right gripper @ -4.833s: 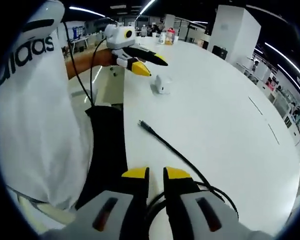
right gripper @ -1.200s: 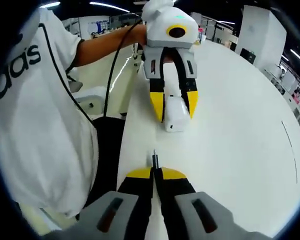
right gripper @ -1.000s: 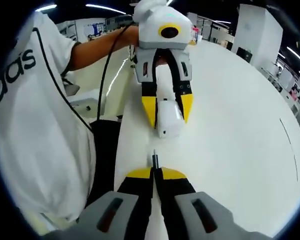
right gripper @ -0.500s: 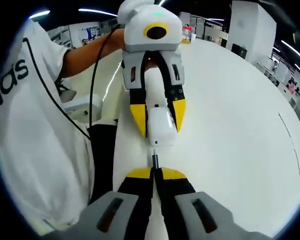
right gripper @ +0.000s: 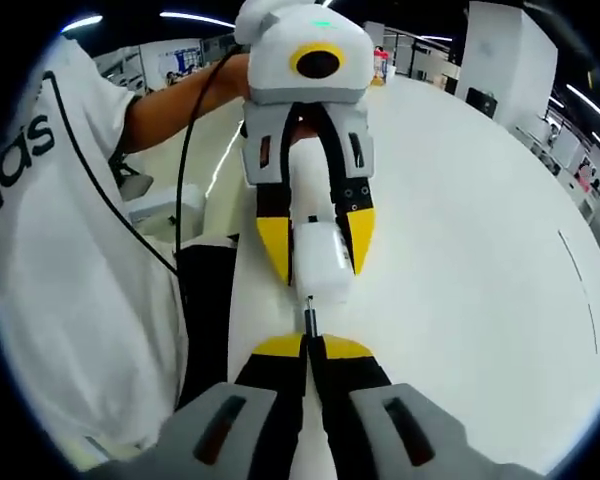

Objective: Plug the desk Type‑C cable into the charger adapter.

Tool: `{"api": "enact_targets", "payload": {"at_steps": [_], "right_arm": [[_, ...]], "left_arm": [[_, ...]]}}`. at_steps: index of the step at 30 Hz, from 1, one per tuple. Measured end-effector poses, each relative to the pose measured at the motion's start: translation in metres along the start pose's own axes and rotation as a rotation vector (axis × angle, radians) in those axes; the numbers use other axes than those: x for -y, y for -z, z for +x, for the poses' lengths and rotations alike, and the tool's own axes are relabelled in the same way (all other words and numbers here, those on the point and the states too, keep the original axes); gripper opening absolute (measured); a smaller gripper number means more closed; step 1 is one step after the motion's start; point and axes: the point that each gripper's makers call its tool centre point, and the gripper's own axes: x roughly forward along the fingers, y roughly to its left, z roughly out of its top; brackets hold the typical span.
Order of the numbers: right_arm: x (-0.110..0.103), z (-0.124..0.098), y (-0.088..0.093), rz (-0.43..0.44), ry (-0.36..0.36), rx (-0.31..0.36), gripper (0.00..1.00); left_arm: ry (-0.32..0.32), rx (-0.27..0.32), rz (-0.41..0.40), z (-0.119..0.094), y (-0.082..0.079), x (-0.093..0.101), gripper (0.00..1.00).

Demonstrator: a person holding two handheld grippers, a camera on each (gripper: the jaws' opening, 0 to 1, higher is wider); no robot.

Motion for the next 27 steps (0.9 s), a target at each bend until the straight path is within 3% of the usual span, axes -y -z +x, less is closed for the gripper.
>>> {"api": "enact_targets", "payload": {"at_steps": [27], "right_arm": [[-0.0014, 0.0011, -0.0006, -0.03, 0.004, -0.065, 0.02]], "left_arm": [[0.01, -0.021, 0.003, 0.004, 0.0018, 0.0036, 0.26]]}}
